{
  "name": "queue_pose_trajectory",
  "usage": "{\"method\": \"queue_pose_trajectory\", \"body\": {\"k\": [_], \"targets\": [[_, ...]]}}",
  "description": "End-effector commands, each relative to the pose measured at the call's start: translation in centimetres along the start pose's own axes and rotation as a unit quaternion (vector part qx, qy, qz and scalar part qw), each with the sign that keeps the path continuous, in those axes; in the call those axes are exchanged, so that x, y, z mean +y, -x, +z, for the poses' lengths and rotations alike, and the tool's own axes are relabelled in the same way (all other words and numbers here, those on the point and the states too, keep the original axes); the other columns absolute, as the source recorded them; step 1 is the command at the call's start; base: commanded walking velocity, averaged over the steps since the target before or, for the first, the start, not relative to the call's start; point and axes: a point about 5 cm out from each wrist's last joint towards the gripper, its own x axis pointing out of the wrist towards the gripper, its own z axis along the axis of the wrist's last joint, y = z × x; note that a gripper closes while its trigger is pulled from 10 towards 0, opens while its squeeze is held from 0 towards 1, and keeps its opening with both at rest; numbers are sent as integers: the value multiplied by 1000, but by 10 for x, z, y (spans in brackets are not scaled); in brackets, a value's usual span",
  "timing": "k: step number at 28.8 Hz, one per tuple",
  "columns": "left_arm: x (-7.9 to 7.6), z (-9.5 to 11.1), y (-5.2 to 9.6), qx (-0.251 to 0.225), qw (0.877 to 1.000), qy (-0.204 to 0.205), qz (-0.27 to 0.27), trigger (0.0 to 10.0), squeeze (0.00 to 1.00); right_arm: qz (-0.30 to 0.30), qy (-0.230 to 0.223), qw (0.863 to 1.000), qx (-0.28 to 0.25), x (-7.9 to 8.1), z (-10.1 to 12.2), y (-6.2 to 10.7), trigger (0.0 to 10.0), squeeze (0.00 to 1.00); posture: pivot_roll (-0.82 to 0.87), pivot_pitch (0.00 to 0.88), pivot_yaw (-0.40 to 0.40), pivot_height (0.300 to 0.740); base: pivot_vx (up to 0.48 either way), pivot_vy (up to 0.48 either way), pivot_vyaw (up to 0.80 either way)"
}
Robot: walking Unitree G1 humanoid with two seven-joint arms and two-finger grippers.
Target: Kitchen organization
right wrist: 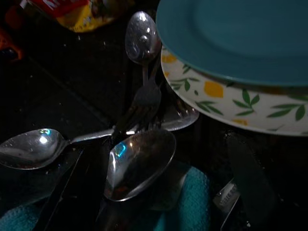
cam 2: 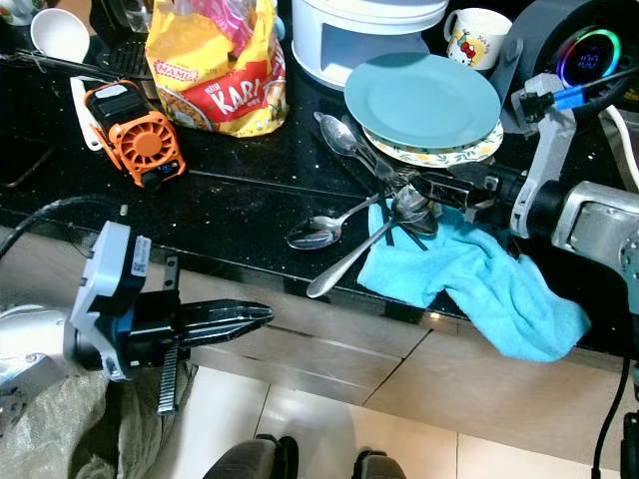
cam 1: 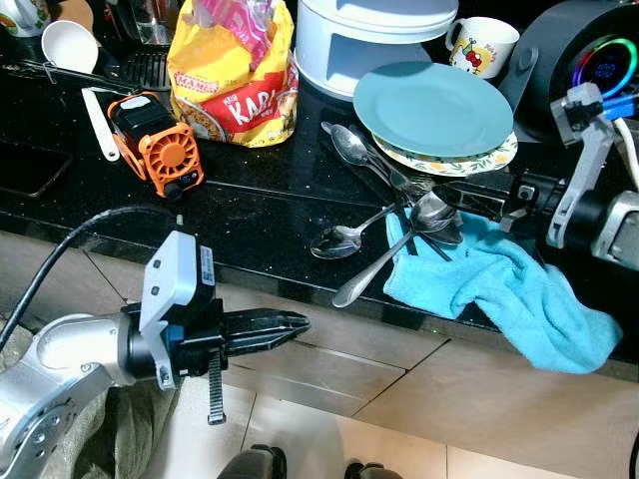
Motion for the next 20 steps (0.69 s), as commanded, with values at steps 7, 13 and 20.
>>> {"method": "queue_pose_trajectory", "body": {"k": [7,13,20], "targets": [[-5,-1,-5,-11,1000,1,-7,10000,0,11,-26,999,22,7,-12,-10,4157,0,66,176,-43,740,0,0,0],[-5,-1,-6,-14,1000,2,-9,10000,0,2,-44,999,4,4,-14,-12,0,0,64,175,-44,740,0,0,0],[-5,-1,-7,-15,1000,3,-10,10000,0,11,-54,998,-39,3,-5,-8,0,0,61,174,-43,740,0,0,0]]}}
